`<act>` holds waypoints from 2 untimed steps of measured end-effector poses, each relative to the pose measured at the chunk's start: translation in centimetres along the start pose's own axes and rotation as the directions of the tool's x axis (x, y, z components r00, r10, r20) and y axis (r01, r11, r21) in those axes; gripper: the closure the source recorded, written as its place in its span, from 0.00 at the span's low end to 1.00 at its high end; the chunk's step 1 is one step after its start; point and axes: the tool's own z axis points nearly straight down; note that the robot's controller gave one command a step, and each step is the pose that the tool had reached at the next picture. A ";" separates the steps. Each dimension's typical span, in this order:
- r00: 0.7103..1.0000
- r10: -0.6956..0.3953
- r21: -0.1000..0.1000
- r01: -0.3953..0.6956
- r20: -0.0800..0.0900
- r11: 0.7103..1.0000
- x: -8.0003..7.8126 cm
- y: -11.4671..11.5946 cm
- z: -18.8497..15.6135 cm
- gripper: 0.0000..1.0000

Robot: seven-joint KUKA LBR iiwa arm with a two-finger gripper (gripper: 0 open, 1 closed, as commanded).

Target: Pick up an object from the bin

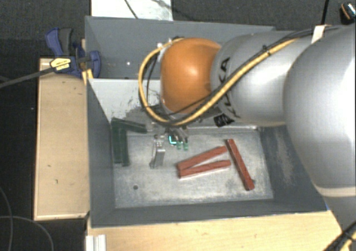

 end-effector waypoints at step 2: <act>0.996 -0.088 0.004 0.088 0.001 0.996 3.6 -15.6 8.1 0.00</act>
Offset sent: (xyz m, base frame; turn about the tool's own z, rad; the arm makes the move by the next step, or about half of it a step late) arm 0.0042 -0.0768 -0.0794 -0.1459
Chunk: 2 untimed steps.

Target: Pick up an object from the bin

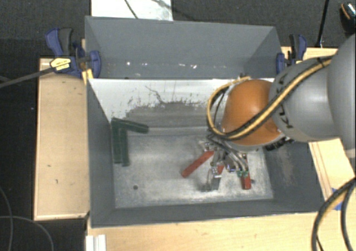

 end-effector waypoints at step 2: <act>0.999 0.041 -0.006 -0.041 0.013 0.999 -0.1 3.8 -15.8 1.00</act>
Offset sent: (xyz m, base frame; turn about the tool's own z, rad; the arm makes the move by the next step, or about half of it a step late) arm 0.0000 0.0000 0.0000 0.0000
